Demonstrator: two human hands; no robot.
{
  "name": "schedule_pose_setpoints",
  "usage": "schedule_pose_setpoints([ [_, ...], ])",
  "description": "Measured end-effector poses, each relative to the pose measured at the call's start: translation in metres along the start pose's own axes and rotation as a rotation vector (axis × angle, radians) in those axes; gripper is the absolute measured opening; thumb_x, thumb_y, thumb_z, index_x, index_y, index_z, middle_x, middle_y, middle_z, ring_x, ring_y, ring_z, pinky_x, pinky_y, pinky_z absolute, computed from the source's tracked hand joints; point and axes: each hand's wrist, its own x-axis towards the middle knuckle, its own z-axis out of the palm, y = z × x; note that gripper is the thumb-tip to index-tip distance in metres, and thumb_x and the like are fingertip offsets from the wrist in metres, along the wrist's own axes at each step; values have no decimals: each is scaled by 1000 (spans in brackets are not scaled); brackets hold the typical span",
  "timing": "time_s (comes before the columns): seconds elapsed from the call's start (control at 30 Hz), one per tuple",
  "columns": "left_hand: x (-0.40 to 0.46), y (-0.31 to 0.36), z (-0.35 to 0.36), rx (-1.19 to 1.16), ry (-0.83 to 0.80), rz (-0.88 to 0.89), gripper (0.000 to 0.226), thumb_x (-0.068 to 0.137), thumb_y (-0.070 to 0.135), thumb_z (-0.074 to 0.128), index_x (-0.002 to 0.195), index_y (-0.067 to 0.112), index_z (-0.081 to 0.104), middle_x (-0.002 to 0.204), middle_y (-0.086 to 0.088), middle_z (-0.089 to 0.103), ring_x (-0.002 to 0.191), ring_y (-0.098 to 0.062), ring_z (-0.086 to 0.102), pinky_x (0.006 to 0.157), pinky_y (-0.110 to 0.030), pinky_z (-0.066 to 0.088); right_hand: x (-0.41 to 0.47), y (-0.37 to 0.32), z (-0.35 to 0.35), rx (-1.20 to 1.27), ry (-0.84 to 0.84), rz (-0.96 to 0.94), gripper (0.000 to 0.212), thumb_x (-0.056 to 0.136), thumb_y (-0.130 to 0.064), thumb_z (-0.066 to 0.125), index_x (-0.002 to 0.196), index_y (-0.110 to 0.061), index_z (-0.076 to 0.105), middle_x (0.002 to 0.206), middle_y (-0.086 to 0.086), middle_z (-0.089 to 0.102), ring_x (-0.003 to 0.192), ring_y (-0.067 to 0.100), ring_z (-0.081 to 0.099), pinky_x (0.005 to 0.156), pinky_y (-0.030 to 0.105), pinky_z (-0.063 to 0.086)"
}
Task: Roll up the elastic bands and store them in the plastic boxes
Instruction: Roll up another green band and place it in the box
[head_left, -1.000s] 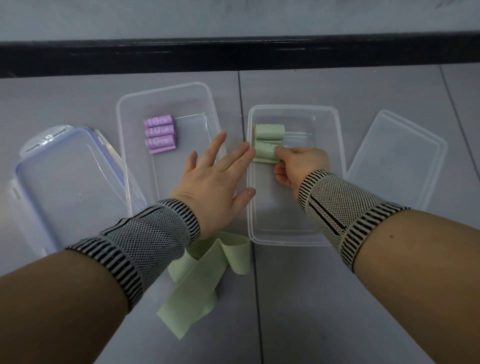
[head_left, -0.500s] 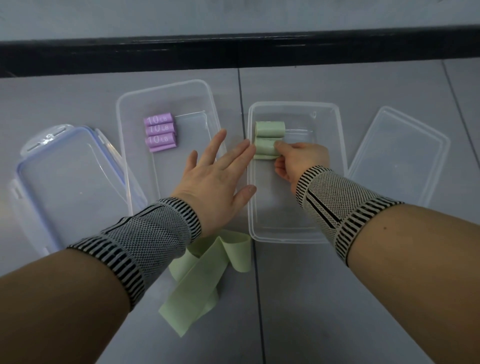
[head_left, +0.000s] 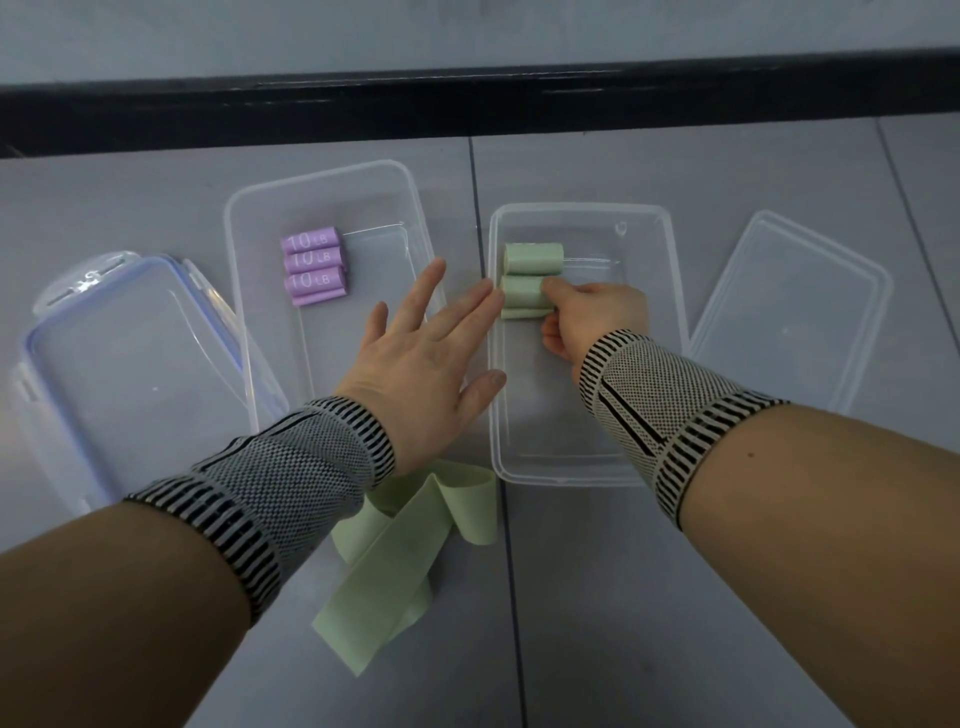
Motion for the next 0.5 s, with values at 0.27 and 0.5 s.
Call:
schedule_pose_setpoints([
  [0.27,-1,0,0,4,-3,1,68,93,54,21,149,31,-9,157,17,-12,140,-17,-28,117,-52,1,-3,-5,-7,-126,32,-99,41,74,-43,55,49,-11,60,69,17,69,72,37,66,74,50,56],
  [0.5,0,0,-1,11,-11,-3,68,93,54,20,149,31,-10,156,18,-13,140,-17,-28,117,-52,1,-4,-5,-10,-189,-111,-205,36,89,-13,51,122,-22,63,111,1,67,99,19,62,93,33,50],
])
